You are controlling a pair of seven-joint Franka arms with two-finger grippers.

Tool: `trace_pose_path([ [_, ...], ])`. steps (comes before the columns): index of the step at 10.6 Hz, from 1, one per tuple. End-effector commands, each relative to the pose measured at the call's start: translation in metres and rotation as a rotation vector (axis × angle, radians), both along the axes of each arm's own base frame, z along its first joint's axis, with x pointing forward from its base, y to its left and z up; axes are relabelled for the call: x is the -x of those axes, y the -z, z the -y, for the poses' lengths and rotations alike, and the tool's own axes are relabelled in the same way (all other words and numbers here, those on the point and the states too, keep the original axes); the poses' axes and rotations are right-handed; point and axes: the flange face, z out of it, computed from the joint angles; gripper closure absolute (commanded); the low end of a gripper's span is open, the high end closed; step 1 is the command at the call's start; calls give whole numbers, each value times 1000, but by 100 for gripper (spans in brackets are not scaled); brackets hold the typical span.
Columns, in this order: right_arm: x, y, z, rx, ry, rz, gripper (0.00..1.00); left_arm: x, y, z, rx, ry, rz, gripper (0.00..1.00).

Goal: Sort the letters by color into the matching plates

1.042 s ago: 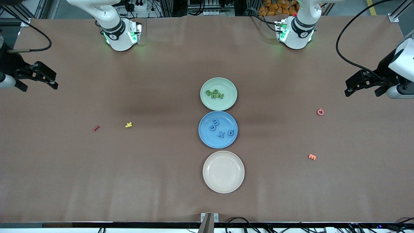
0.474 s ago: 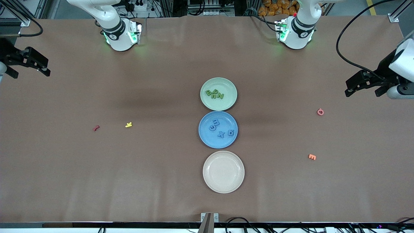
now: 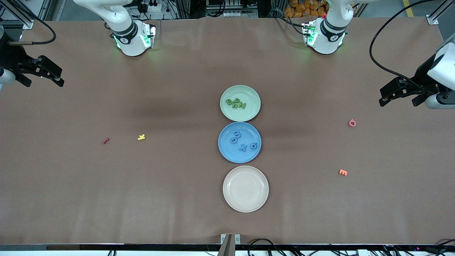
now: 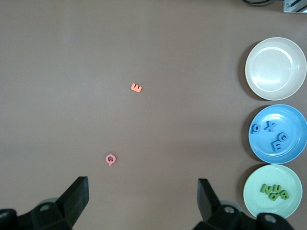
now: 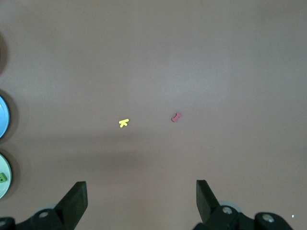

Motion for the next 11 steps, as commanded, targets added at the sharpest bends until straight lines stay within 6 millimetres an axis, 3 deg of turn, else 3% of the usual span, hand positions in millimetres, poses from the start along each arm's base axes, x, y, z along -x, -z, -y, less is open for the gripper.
trace_pose_path([
  [1,6,5,-7,-13,27,-1,0,2,-2,-1,8,14,-6,0],
  [11,-3,14,-3,-12,35,-16,0,2,-2,0,9,16,-4,0],
])
